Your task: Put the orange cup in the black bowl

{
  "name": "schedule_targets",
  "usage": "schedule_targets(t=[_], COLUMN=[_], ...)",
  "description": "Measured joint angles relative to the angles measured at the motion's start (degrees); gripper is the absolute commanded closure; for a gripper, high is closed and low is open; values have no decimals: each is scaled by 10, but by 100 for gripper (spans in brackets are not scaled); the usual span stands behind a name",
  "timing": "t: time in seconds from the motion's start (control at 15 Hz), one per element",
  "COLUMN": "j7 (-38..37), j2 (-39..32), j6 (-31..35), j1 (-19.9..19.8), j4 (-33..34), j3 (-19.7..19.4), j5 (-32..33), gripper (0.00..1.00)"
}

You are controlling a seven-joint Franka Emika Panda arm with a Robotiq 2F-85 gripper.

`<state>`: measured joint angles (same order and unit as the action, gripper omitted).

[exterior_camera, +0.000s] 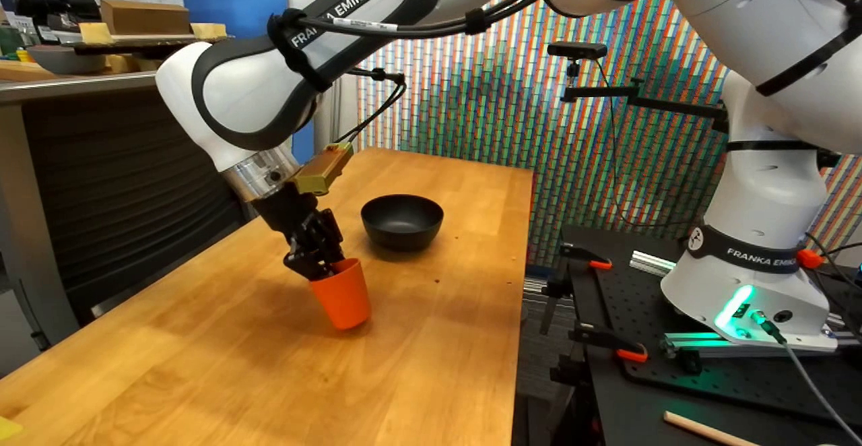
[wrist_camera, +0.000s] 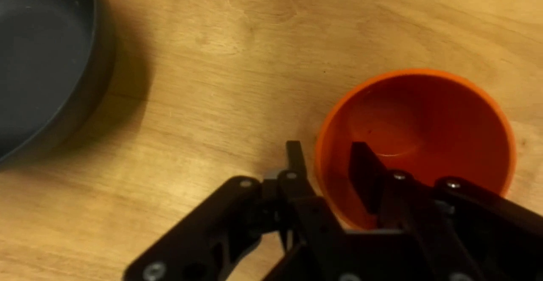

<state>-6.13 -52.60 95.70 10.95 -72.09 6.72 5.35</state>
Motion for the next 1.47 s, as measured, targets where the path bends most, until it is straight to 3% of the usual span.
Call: schedule_targets(t=[0.33, 0.67, 1.47], j7=[3, 0, -150], j2=[-10, 16, 307], j6=[-42, -40, 134], j1=[-5, -27, -81], j4=[34, 13, -292], j3=[0, -3, -123], j5=[-31, -50, -49], gripper=[99, 98, 98])
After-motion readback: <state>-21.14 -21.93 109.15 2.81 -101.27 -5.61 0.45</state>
